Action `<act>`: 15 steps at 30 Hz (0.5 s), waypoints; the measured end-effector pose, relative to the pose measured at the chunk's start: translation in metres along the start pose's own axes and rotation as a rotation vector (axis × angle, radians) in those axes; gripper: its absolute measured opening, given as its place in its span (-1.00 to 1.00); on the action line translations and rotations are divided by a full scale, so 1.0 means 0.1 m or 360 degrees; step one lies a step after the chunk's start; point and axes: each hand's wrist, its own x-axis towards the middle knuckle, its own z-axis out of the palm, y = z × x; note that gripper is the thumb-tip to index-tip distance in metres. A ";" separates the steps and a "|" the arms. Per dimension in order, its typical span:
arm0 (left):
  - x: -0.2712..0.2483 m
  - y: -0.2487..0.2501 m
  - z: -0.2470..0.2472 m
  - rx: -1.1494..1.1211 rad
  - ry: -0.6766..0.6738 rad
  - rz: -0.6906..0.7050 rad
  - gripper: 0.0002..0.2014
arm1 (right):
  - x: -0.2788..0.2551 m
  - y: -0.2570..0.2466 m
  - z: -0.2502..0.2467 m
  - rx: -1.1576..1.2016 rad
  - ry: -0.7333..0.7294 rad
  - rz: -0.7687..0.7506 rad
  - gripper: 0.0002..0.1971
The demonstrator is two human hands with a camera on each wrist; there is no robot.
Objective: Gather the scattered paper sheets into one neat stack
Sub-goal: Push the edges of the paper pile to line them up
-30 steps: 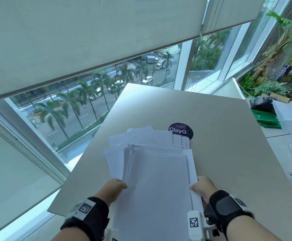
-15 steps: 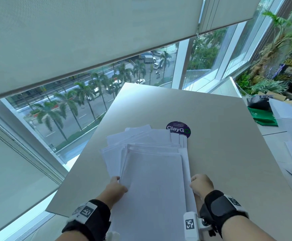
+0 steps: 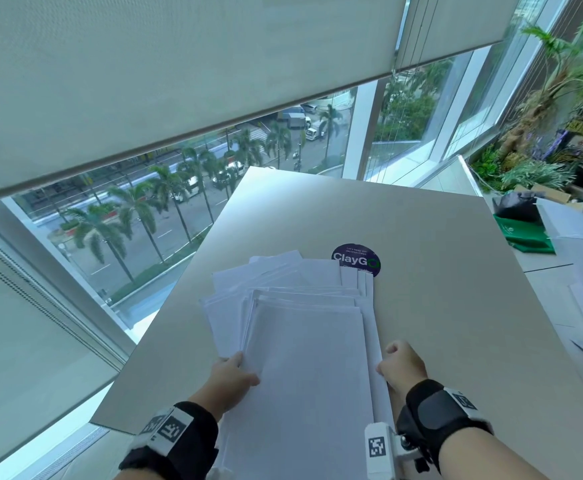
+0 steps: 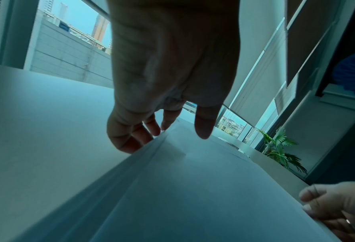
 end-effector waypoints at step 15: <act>0.20 -0.17 -0.06 -0.0282 0.0185 -0.0088 -0.87 | -0.15 -0.30 -0.15 -0.0001 -0.0369 -0.0168 -0.48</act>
